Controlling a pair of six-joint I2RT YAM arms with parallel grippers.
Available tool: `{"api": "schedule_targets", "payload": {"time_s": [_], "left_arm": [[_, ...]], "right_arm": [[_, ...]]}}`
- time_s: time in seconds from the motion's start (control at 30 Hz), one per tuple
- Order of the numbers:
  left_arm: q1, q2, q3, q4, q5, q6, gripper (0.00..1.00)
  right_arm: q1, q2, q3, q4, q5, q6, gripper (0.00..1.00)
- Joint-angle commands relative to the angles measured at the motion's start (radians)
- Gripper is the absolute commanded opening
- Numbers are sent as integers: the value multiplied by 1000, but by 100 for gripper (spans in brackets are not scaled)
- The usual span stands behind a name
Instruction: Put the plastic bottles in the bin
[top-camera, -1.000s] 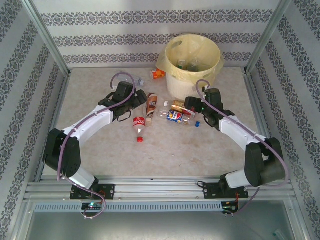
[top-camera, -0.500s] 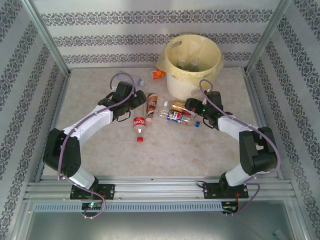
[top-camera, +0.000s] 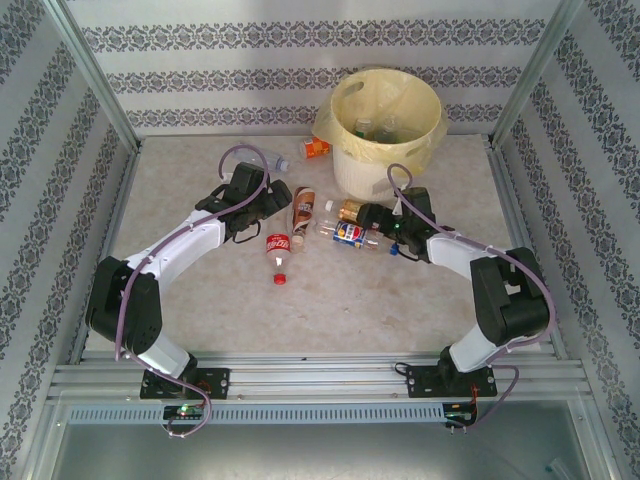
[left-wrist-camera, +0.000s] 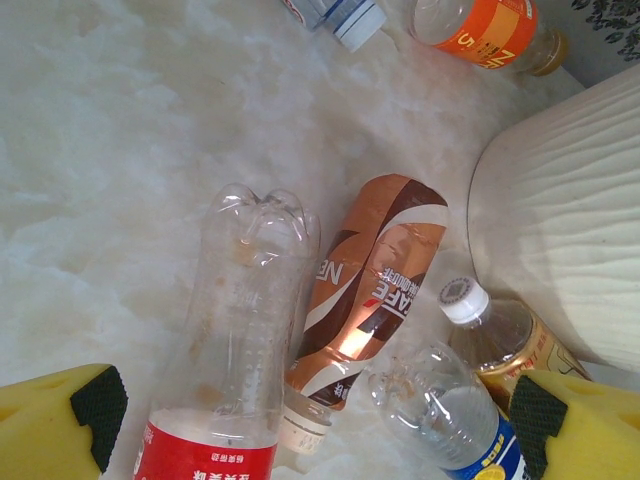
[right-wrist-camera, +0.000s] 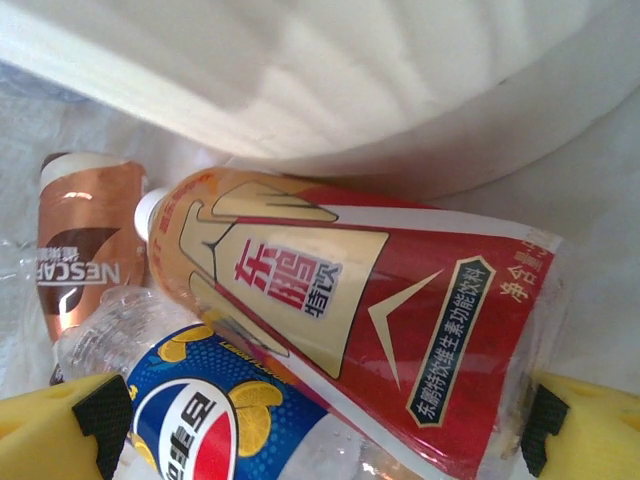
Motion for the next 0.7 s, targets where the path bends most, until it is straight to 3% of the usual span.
{"api": "schedule_targets", "payload": {"time_s": [0.0,0.37,0.53,0.67], "left_arm": [[12,7,-11,-23,-7,-13,100],[11,6,-114,39,92,-106,100],[10,-17,-128,-8,75,-111,100],[11,-17,-123,-20,61,-109,100]], "right_arm": [[41,-13,-22,27,-8,35,98],[230,-90,-57,-49,118,95,98],[276,-180,-22,-280,255,-98,98],[354,-198,-7,-444,218,-289,98]]}}
